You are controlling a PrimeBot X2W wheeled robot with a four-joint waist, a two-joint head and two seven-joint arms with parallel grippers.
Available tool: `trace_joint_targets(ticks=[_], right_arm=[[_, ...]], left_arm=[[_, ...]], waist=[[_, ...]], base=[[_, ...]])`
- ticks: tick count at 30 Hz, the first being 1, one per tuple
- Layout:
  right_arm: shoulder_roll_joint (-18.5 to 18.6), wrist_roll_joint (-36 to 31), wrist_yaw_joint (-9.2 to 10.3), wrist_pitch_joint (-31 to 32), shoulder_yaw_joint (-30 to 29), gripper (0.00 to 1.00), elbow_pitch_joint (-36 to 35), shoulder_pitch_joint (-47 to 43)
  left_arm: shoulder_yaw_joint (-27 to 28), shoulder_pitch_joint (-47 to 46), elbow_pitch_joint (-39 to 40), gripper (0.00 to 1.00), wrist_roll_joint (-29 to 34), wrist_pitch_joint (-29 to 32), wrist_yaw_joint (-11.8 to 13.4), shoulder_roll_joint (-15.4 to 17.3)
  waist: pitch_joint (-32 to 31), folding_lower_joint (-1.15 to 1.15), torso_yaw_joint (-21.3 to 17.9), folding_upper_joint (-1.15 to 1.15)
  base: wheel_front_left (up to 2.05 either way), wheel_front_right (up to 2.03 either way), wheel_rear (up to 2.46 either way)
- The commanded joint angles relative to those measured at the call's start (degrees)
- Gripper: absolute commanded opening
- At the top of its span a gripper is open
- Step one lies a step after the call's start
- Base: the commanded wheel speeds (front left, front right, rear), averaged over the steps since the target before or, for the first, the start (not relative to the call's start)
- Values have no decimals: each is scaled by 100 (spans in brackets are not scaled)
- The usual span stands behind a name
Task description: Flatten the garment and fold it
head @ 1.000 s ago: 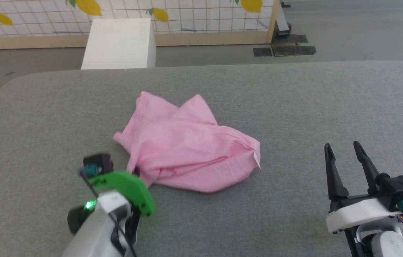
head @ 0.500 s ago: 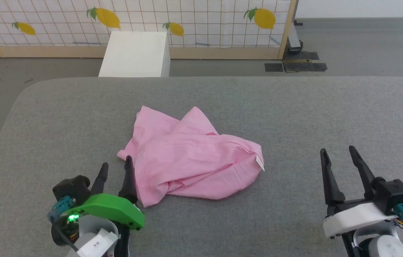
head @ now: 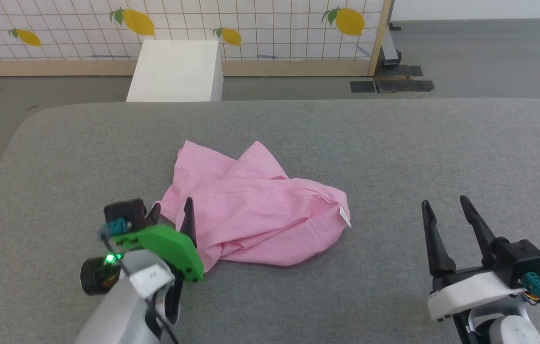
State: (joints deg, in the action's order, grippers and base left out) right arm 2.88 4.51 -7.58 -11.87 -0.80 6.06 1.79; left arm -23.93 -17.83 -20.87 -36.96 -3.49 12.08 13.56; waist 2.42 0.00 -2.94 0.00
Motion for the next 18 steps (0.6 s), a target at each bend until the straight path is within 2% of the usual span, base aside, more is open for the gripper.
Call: trace_joint_targets(ticks=[1, 6, 9, 14, 15, 18], right_arm=[[-1, -16, 9, 12, 32, 100, -28, -4], [-1, -8, 9, 11, 49, 100, -29, 23], [-1, -13, 9, 3, 20, 100, -14, 29], [-1, -6, 9, -14, -20, 100, -5, 56], [-1, -3, 9, -17, -27, 100, -6, 58], [-1, 7, 9, -22, -30, 100, -11, 75]], left_arm=[[-20, -184, -176, 100, -46, 225, -11, -31], [-94, -619, -721, 100, -233, 1287, 181, -55], [-124, -752, -789, 100, -344, 1761, 256, -71], [-153, -858, -603, 100, -532, 2207, 196, -100], [-160, -882, -563, 87, -520, 2197, 188, -92], [-225, -954, -466, 24, -457, 2135, 123, -80]], waist=[[37, 0, -40, 0], [125, 0, -126, 0], [161, 0, -148, 0], [214, 0, -153, 0], [222, 0, -149, 0], [251, 0, -137, 0]], base=[[0, 0, 0], [0, 0, 0], [0, 0, 0], [0, 0, 0], [0, 0, 0], [0, 0, 0]])
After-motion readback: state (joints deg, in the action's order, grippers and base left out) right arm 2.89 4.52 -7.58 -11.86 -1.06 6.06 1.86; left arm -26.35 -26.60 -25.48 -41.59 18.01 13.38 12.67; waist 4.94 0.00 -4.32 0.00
